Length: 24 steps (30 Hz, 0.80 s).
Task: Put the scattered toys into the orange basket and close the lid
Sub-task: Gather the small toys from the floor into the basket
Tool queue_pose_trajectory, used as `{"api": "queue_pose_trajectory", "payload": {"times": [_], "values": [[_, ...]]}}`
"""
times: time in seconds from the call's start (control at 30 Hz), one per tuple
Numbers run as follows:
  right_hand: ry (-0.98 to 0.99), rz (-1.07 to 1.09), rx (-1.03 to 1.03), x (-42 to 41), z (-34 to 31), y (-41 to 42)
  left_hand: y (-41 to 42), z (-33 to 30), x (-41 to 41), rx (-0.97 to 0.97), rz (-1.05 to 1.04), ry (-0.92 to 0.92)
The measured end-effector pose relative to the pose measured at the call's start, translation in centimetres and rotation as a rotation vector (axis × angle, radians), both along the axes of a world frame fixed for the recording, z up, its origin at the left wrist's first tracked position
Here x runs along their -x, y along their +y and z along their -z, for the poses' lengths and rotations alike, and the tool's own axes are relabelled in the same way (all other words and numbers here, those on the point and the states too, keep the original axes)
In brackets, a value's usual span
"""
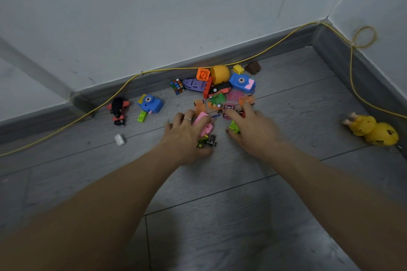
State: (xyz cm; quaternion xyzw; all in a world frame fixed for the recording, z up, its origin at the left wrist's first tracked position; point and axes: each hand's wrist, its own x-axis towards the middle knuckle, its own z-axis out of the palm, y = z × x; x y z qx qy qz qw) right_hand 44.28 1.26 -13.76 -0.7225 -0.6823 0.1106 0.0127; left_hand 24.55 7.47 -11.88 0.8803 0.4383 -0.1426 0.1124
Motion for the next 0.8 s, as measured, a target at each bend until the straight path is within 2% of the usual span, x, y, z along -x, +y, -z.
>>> {"api": "queue_pose_trajectory", "payload": {"times": [0.17,0.4,0.47,0.63,0.7,0.8], "values": [[-0.073,-0.058,0.031,0.8,-0.4,-0.5,-0.8,-0.3,-0.4,-0.059,-0.012,0.043],[-0.044,-0.033,0.080,2.1,-0.7,-1.3,-1.7,-0.4,-0.3,-0.048,0.019,0.129],[0.030,0.002,0.033,2.1,-0.3,-1.6,-2.0,-0.6,-0.6,-0.052,0.018,0.183],[0.521,0.331,-0.075,1.8,-0.3,-1.7,-3.1,-0.6,-1.0,-0.026,-0.068,0.188],[0.559,0.359,-0.081,1.7,-0.5,-1.9,-3.3,-0.7,-1.1,-0.011,-0.084,0.173],[0.408,0.215,-0.058,1.9,-0.5,-2.7,-3.5,-0.7,-1.3,0.008,-0.108,0.147]]}}
